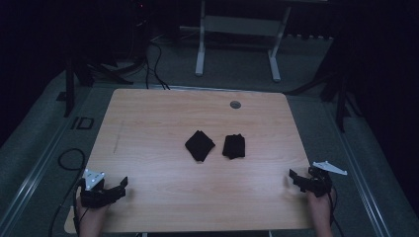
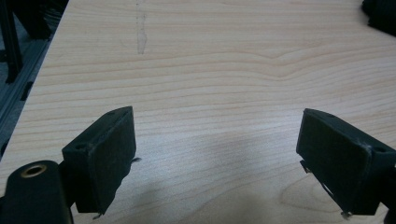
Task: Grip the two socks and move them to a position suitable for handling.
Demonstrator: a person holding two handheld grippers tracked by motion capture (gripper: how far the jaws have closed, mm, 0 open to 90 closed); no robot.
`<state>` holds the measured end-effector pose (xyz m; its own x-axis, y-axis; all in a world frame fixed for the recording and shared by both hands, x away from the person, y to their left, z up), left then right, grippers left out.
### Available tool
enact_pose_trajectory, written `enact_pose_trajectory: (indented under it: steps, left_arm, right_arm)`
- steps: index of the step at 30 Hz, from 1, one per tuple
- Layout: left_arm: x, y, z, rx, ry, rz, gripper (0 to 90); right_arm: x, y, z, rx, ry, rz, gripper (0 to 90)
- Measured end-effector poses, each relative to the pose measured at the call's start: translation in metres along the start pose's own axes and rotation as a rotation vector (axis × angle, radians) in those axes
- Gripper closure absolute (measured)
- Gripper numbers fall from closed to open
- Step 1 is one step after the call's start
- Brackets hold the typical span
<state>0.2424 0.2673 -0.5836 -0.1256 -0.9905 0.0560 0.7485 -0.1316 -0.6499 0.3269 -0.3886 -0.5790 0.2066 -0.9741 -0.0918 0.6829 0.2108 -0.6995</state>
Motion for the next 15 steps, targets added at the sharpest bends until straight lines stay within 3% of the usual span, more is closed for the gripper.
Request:
enact_pose_trajectory:
  steps: [2,6,9,15]
  left_arm:
    - [0.000,0.001,0.000,0.004,0.007,0.012,12.3]
    - [-0.004,-0.001,0.001,0.036,-0.028,0.027,10.9]
    - [-0.005,-0.005,0.002,0.058,-0.035,0.026,10.7]
    - [0.002,-0.007,0.005,0.081,-0.013,0.004,10.7]
  right_arm:
    - [0.000,0.000,0.000,-0.005,-0.003,-0.001,14.3]
    - [0.000,0.002,0.000,-0.032,-0.019,0.030,14.3]
    - [-0.003,0.003,0.000,-0.043,-0.055,0.038,14.3]
    - [-0.011,0.002,0.004,-0.060,-0.088,0.068,14.2]
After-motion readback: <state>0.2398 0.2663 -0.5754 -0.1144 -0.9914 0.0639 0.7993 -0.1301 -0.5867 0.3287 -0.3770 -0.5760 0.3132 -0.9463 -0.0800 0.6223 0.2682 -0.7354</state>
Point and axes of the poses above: each handheld gripper's, and its own axes: y roughly forward along the jaws, z roughly out of its top, x roughly to its right, the point moved 2 cm from there along y, roughly forward along the jaws, and after that the axes turned 6 degrees about -x, right-handed, at the moved point
